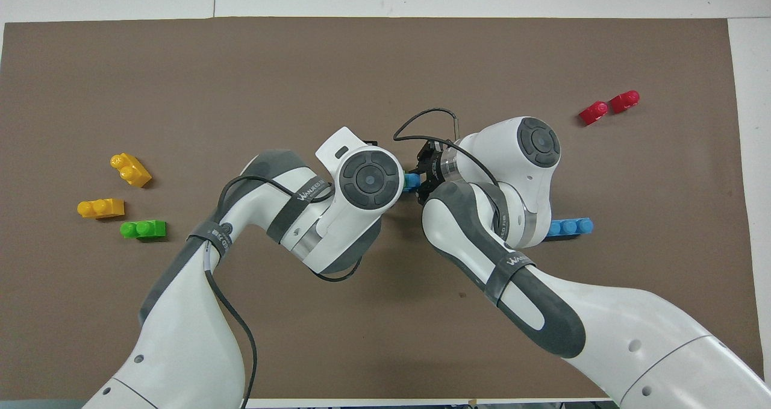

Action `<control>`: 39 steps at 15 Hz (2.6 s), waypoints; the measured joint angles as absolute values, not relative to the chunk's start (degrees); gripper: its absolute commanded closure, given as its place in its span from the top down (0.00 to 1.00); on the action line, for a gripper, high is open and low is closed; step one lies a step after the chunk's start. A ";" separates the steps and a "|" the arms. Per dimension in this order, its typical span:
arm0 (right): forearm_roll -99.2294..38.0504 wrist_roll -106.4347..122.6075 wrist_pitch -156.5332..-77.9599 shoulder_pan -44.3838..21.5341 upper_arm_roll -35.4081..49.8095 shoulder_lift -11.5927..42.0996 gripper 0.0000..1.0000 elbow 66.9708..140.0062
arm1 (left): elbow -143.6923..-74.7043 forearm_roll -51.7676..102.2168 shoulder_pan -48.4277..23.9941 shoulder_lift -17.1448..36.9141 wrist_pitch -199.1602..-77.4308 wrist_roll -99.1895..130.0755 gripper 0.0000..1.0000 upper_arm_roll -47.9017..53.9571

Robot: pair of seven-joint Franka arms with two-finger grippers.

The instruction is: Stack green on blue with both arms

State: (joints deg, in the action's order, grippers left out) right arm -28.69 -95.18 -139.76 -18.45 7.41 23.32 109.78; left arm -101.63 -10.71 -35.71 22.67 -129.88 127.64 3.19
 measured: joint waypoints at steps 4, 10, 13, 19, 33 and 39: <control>-28.74 -95.18 -139.78 -18.44 7.41 23.32 1.00 109.78 | -101.68 -10.71 -30.14 20.56 -129.72 122.11 1.00 3.10; -28.75 -95.18 -139.79 -18.25 7.34 23.30 1.00 109.58 | -101.76 -10.64 -22.65 18.82 -128.37 105.48 1.00 3.12; -28.75 -94.91 -138.24 -16.37 7.16 22.97 1.00 109.52 | -101.76 -10.36 -18.02 18.10 -127.96 93.52 1.00 3.12; -28.29 -85.27 -126.36 -8.02 6.96 19.38 1.00 106.26 | -101.60 -6.40 -9.21 14.40 -122.30 65.16 1.00 3.11; -4.63 -18.76 -98.20 2.18 6.82 -0.54 1.00 96.96 | -101.56 -3.42 0.01 1.14 -105.82 17.27 1.00 2.67; -2.74 -10.91 -88.32 3.94 6.79 -3.27 1.00 94.38 | -101.56 -3.36 0.34 -4.58 -99.79 4.91 1.00 2.82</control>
